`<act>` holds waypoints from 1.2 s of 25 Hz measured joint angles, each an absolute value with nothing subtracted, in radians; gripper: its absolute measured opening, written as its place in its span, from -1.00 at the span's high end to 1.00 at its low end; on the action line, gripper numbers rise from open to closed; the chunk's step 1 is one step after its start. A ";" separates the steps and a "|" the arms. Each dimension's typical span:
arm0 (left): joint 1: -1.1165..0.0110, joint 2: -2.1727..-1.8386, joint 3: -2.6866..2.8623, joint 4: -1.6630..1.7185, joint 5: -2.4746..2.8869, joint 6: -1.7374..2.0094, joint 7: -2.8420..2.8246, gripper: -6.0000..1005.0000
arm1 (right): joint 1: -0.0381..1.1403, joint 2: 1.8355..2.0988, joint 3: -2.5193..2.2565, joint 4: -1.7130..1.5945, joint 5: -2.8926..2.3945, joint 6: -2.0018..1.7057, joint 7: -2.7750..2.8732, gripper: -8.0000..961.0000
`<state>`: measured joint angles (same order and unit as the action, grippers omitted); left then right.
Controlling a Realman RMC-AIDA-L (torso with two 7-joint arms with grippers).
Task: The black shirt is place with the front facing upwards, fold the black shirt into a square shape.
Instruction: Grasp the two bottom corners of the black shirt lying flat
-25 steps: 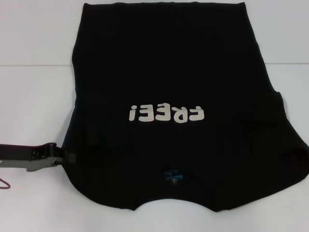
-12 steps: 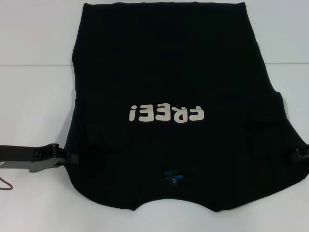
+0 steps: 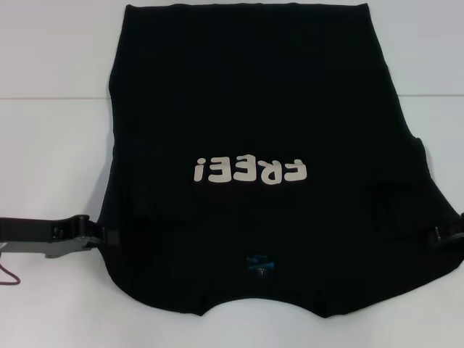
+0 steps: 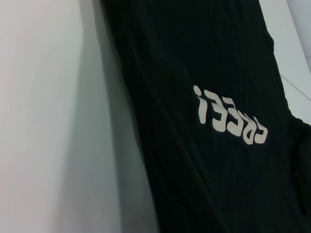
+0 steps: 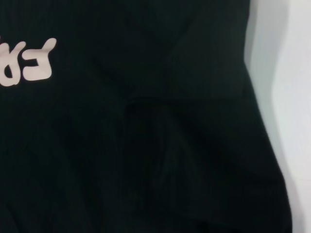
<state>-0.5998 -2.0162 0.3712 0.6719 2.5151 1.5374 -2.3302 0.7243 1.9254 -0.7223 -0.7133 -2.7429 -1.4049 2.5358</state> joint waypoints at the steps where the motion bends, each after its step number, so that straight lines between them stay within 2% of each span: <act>1: -0.600 -2.016 0.371 0.672 2.515 1.539 -2.330 0.92 | 0.726 1.927 -0.722 -0.713 -2.743 -1.406 2.536 -0.90; 9: -0.595 -2.017 0.371 0.676 2.505 1.549 -2.328 0.91 | 0.747 1.942 -0.734 -0.713 -2.742 -1.419 2.533 -0.90; 19: -0.596 -2.017 0.371 0.677 2.503 1.549 -2.327 0.91 | 0.750 1.948 -0.736 -0.718 -2.739 -1.430 2.531 -0.90; 21: -0.596 -2.017 0.371 0.677 2.503 1.549 -2.327 0.91 | 0.748 1.943 -0.734 -0.724 -2.740 -1.432 2.531 -0.90; 26: -0.598 -2.017 0.371 0.676 2.503 1.551 -2.327 0.91 | 0.734 1.908 -0.726 -0.726 -2.740 -1.434 2.533 -0.90; 30: -0.597 -2.017 0.372 0.676 2.493 1.553 -2.327 0.91 | 0.725 1.904 -0.730 -0.726 -2.742 -1.430 2.531 -0.90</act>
<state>-0.5966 -2.0172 0.3721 0.6756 2.4930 1.5529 -2.3269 0.7249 1.9042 -0.7299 -0.7264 -2.7417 -1.4303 2.5310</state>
